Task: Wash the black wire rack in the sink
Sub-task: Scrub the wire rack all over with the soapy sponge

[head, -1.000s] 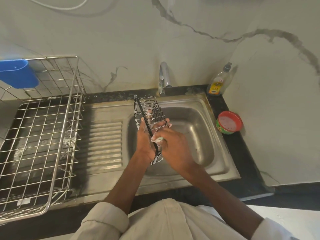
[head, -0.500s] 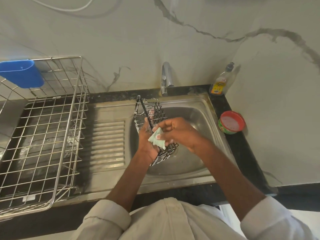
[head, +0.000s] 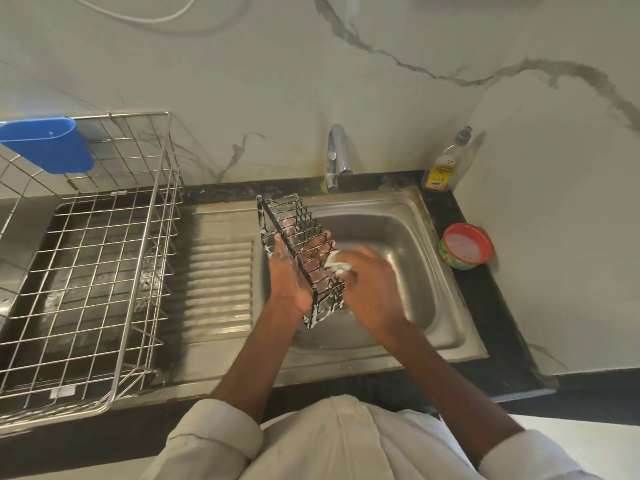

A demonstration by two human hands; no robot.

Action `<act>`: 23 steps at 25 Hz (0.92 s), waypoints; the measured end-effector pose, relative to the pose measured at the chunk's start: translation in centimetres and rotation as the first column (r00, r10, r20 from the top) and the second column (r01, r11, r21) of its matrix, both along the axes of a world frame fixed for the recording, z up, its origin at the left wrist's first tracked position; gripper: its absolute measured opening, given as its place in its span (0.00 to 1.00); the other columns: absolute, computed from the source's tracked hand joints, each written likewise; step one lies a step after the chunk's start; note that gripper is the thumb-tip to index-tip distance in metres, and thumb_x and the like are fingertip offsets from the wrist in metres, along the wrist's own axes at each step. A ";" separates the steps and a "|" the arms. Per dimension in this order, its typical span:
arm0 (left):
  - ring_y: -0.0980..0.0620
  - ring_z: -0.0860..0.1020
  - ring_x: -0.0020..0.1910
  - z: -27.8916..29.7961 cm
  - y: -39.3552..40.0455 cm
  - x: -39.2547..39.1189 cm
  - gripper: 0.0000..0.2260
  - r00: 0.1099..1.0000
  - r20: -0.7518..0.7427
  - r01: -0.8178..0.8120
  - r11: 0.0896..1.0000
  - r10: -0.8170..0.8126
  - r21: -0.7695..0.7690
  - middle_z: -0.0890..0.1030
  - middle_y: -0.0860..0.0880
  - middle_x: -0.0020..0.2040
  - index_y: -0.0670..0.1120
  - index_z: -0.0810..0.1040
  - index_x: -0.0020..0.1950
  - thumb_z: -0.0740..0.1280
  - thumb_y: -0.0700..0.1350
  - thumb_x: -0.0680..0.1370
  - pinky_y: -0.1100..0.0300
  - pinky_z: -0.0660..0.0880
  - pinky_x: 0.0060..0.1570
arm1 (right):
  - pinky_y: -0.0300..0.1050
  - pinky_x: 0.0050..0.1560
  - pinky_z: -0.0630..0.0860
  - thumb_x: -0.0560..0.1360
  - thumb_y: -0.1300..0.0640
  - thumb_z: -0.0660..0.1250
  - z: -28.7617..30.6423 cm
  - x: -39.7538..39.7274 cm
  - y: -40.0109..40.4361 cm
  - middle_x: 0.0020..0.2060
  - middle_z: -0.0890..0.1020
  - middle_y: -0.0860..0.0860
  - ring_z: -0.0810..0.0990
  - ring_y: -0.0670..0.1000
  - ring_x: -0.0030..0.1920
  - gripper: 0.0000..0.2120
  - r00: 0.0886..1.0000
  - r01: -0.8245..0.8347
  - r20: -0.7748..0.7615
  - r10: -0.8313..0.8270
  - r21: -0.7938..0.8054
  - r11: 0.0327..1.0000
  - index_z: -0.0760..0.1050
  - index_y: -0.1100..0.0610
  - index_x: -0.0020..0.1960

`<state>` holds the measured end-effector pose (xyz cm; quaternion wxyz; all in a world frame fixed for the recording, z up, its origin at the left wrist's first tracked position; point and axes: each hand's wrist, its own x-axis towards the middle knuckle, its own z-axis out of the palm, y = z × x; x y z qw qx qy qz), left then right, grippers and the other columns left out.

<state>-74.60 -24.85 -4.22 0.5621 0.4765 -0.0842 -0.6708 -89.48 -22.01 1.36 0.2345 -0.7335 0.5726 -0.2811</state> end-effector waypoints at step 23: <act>0.39 0.83 0.57 -1.3 -1.1 -3.7 0.34 0.962 -0.271 -0.004 0.999 0.016 0.047 0.80 0.39 0.67 0.42 0.75 0.74 0.54 0.68 0.83 0.49 0.82 0.54 | 0.32 0.47 0.76 0.72 0.71 0.71 0.5 -0.4 3.3 0.50 0.83 0.48 0.82 0.43 0.47 0.12 0.974 0.100 0.219 -0.055 -0.198 0.975 0.85 0.57 0.49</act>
